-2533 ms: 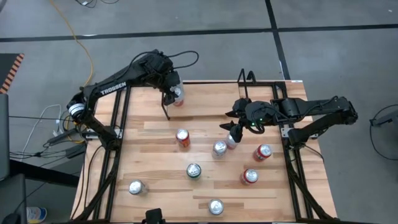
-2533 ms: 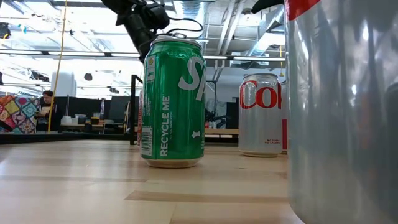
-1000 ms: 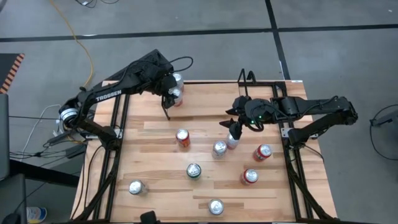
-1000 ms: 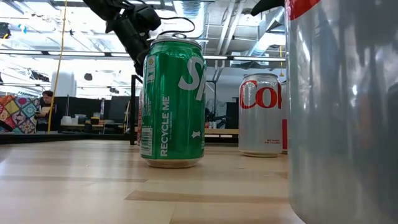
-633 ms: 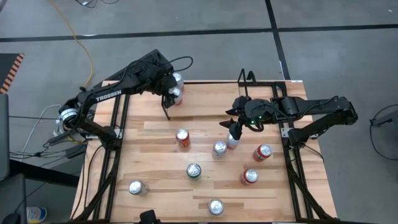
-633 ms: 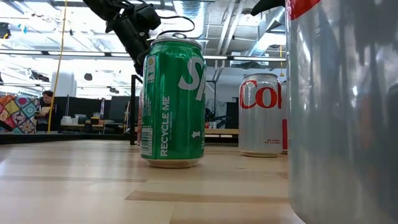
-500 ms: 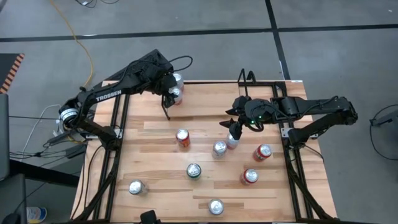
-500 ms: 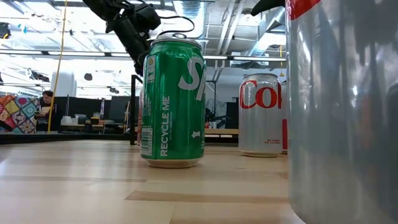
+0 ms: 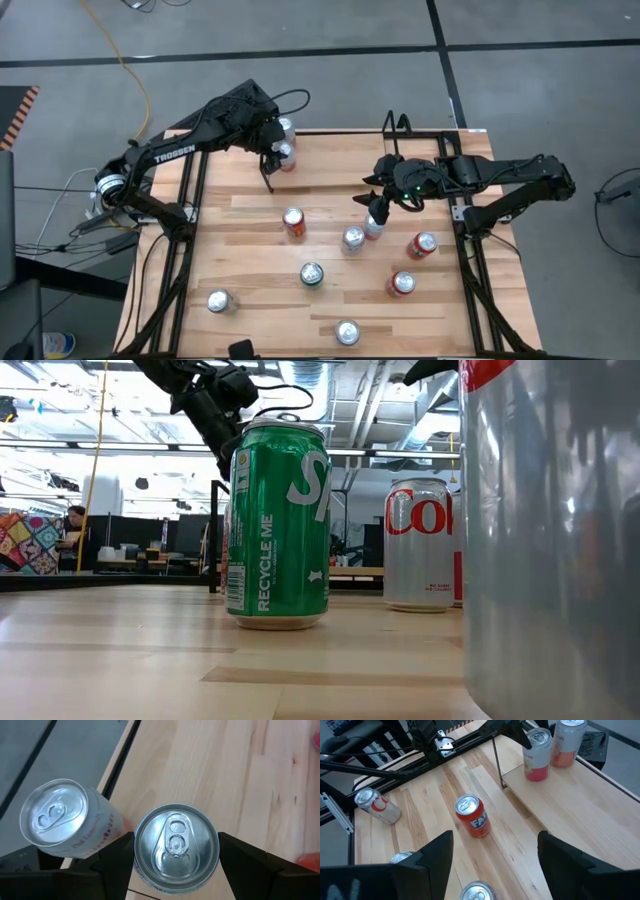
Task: Place canned beverage on shelf
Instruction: Put the bottom white orange soda can on the shelf aligned with the other white orange soda can, then put the white orange soda can on the shelf aligned with the other white orange soda cans
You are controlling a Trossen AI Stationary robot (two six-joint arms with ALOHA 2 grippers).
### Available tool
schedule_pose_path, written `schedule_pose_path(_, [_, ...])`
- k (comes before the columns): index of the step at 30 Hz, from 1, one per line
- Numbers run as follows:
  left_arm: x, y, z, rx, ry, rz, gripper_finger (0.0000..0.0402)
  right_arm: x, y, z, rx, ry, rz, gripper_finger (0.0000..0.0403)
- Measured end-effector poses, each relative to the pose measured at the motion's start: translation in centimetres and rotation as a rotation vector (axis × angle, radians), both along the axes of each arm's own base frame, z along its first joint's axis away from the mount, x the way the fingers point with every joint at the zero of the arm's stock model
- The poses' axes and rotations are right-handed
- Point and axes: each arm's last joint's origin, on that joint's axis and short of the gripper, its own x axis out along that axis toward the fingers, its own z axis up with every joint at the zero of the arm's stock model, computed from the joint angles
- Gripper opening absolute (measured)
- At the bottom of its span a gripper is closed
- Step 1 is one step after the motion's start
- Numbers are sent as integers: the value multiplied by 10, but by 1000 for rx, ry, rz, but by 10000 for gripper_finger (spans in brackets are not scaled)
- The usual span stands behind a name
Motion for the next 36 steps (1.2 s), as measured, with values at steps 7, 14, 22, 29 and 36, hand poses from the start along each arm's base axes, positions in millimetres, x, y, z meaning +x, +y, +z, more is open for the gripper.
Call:
schedule_pose_path(7, [0, -1, 0, -15, -11, -20, 278, 0, 0, 0, 3, 1, 7, 265])
schedule_pose_path(14, [0, 0, 1, 6, 3, 23, 338, 0, 1, 0, 14, 2, 23, 265])
schedule_pose_path(22, [-9, -2, 5, 39, 72, 100, 347, 0, 1, 0, 14, 2, 23, 265])
schedule_pose_path(29, [-22, -12, 25, 77, 40, 116, 347, 0, 1, 0, 13, 1, 23, 265])
schedule_pose_path(36, [-30, -31, 45, 0, -104, 63, 347, 0, 1, 0, 13, 2, 22, 265])
